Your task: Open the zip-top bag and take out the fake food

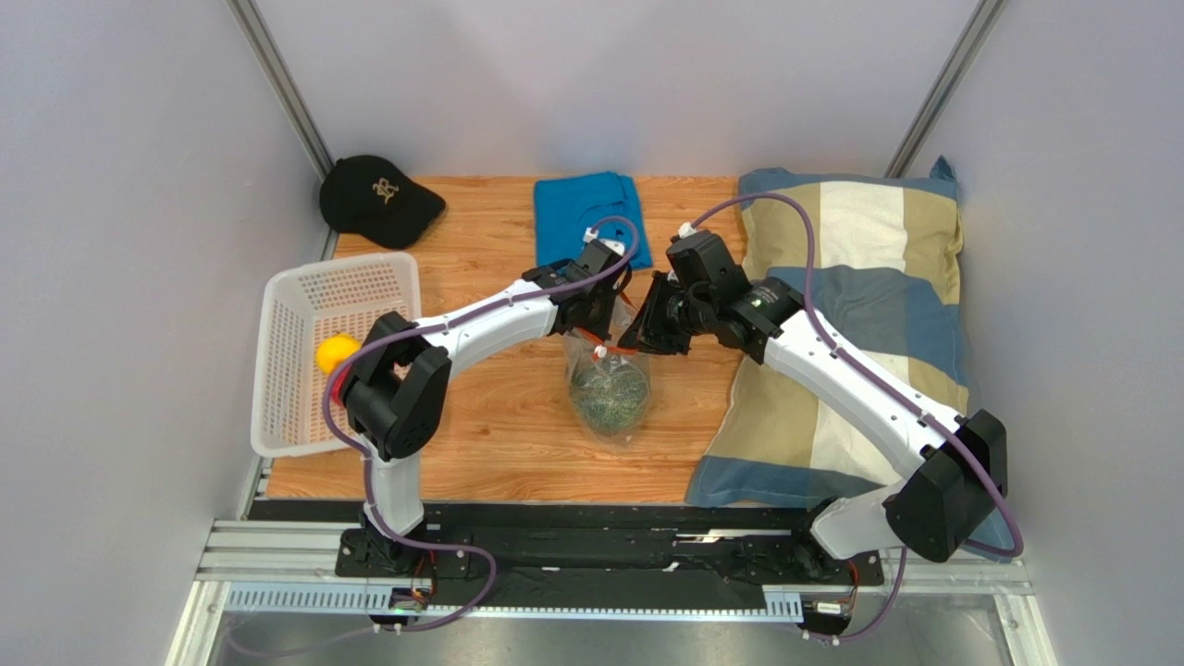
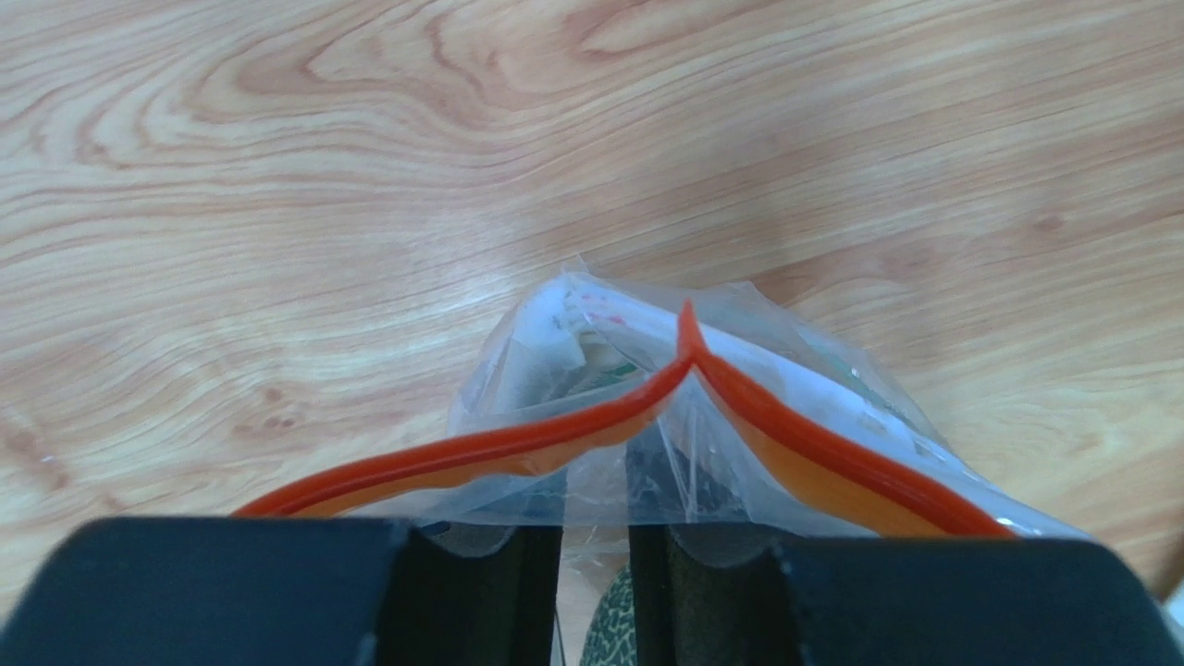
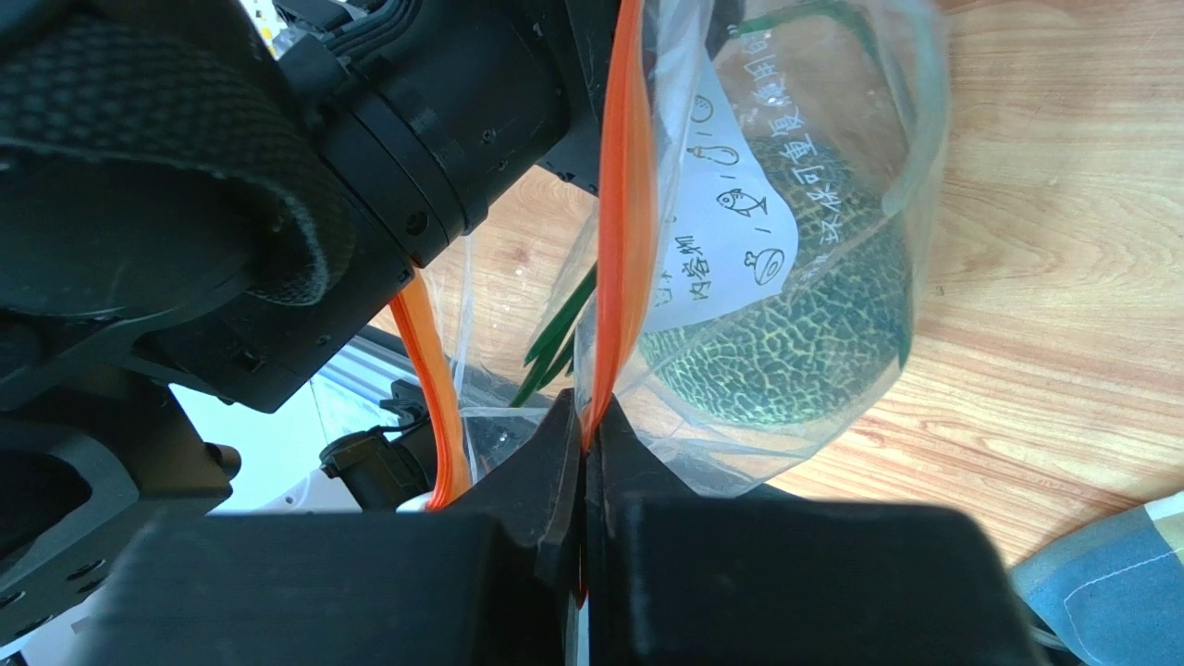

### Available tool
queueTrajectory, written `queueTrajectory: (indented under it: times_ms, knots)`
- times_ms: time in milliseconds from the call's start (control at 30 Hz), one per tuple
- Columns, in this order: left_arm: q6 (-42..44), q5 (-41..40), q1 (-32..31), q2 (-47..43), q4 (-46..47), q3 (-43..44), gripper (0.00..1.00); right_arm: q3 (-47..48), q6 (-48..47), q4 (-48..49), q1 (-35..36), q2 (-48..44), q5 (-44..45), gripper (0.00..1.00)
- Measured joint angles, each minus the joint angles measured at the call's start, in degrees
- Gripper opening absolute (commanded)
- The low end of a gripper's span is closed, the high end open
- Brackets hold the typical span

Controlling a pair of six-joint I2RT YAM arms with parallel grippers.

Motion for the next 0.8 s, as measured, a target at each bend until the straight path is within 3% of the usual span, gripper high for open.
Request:
queueTrajectory:
  times_ms: [100, 200, 400, 600, 800]
  knots:
    - [0.83, -1.42, 0.0, 0.11, -2.16, 0.46, 0.12, 0.0, -0.07, 0.0, -0.02, 0.04, -0.04, 0.0]
    - [1.46, -1.25, 0.0, 0.35, -4.24, 1.88, 0.2, 0.0, -0.11, 0.0, -0.02, 0.04, -0.17, 0.0]
    - [1.92, 0.52, -0.2, 0.28, -7.65, 3.28, 0.22, 0.46, -1.18, -1.25, 0.0, 0.04, 0.55, 0.0]
    - [2.8, 0.98, -1.49, 0.37, -12.07, 6.88, 0.06, 3.3, -3.76, -5.57, 0.35, 0.0, 5.22, 0.0]
    - [4.11, 0.28, -4.2, 2.95, -17.38, 14.53, 0.04, 4.83, -5.6, -9.38, 1.42, -0.46, 10.75, 0.0]
